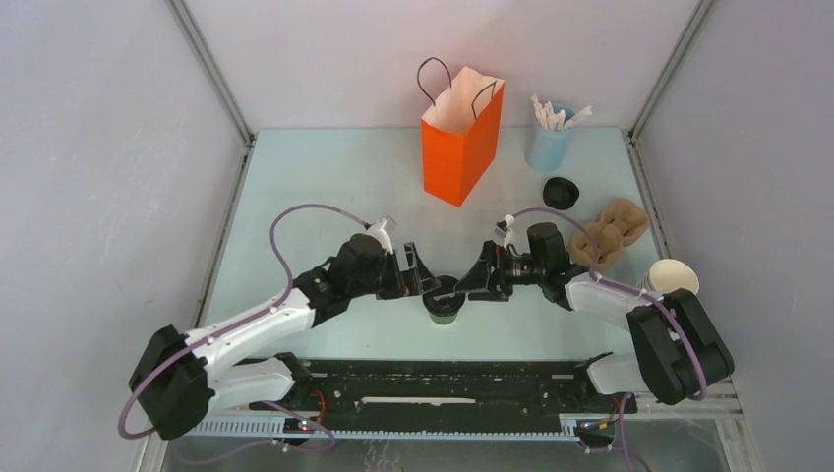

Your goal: Pack the takeout coffee

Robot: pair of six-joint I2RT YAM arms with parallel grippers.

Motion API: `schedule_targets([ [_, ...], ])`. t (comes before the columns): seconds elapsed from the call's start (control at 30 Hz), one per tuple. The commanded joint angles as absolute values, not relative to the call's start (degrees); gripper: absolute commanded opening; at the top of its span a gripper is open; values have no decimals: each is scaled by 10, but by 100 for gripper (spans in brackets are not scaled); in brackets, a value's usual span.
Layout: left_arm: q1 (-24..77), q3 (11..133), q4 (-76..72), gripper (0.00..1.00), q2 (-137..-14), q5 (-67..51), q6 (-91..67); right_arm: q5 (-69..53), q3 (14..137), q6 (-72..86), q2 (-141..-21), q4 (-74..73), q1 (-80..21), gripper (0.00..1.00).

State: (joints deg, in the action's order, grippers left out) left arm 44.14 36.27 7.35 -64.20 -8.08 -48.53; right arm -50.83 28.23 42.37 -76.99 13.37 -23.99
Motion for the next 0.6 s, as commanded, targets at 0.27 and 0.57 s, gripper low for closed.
schedule_targets([
  [0.27,444,283,-12,77,-575,-118,-537,-580,338,426,-873,199,-213,80],
  [0.57,442,260,-25,59,-628,-88,-539,-582,331,407,-906,192,-198,71],
])
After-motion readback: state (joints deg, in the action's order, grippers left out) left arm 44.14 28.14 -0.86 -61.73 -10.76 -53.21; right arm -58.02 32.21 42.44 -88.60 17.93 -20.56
